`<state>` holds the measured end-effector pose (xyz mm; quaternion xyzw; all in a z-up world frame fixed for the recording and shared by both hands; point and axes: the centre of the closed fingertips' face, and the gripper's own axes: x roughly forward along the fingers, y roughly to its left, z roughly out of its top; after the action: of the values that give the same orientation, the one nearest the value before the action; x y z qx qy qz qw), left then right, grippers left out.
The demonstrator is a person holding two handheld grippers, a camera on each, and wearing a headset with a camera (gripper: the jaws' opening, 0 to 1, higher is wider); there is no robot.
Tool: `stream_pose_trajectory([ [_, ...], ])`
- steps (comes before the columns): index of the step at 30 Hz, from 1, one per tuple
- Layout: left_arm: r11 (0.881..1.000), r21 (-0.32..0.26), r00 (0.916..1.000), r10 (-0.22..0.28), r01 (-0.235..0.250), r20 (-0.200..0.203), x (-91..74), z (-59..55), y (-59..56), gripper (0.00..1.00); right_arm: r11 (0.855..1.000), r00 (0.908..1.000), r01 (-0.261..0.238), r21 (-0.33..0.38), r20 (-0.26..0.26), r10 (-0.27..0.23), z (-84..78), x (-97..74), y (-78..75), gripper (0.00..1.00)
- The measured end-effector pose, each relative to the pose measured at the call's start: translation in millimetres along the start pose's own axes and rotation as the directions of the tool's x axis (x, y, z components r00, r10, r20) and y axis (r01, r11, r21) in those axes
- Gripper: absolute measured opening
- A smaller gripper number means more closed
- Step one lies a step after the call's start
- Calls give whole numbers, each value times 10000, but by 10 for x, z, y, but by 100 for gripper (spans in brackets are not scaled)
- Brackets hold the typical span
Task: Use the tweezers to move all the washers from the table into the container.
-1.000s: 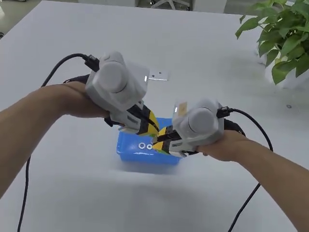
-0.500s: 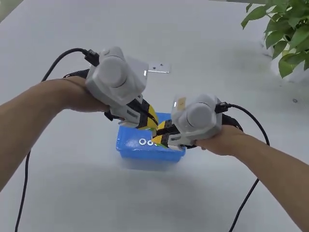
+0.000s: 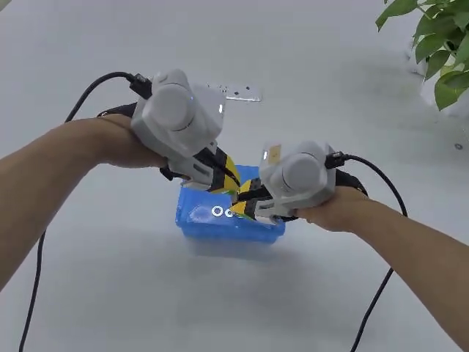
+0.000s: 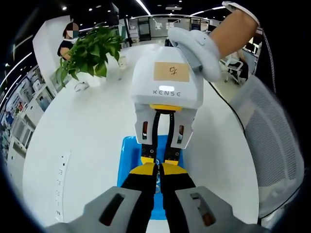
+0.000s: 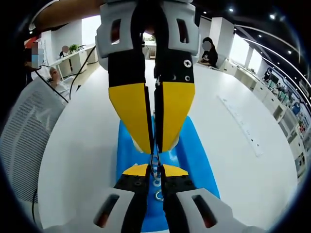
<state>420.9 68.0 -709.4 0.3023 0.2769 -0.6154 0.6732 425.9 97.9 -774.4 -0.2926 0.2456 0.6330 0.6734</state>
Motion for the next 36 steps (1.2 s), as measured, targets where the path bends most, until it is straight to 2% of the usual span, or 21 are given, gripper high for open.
stream_pose_trajectory([
  [8,10000,-58,10000,-55,55,5,42,-37,13,6,10000,10000,-48,-18,-57,48,-32,43,-7,10],
  [36,10000,-22,10000,-45,45,52,46,-3,17,6,10000,10000,-39,-12,-6,39,-29,24,-7,11],
])
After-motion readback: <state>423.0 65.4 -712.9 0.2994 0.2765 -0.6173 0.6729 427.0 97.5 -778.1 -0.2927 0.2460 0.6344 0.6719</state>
